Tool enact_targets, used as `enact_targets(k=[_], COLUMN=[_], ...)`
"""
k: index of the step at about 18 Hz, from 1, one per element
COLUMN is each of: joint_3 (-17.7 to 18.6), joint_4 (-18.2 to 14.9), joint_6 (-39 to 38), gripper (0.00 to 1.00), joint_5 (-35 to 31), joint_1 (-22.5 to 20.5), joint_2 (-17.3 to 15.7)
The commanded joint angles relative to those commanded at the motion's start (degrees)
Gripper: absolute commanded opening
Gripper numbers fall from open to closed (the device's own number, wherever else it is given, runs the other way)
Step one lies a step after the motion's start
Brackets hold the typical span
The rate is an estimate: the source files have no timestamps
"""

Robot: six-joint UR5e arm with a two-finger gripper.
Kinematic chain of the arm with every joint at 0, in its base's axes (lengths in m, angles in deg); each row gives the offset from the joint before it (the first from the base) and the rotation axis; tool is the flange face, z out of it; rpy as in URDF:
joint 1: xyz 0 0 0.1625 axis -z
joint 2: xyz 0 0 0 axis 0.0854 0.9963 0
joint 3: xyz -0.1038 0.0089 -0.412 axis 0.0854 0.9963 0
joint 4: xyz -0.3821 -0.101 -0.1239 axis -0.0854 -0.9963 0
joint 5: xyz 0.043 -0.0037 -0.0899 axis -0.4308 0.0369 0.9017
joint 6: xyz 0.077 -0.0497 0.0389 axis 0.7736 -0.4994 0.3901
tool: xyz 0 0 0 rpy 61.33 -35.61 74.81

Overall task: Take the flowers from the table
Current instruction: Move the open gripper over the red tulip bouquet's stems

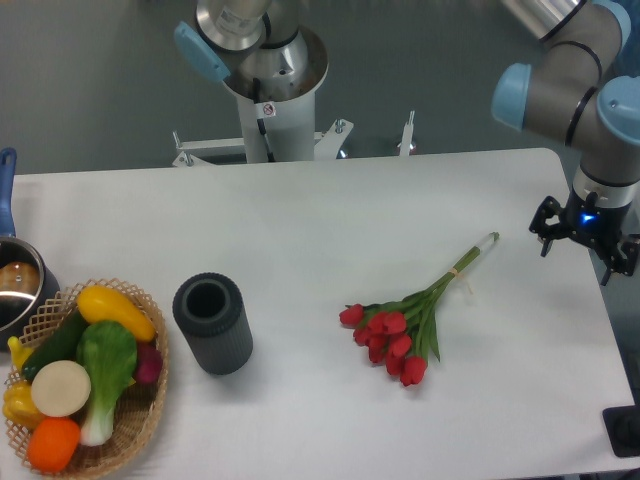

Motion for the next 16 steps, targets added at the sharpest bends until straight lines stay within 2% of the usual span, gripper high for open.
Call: enact_targets(k=[7, 9, 12, 16], joint_3=[0.96, 3.67, 9.04, 10.37], joint_4=[0.09, 1.39, 7.02, 6.95], joint_6=[-0.61, -0.79, -0.97, -0.88], gripper=[1.00, 1.00, 1.00, 1.00], joint_5=[0.00, 0.61, 0.62, 0.35], joint_1=[0.44, 0.09, 0.00, 0.70], joint_2=[0.00, -0.70, -1.05, -1.41])
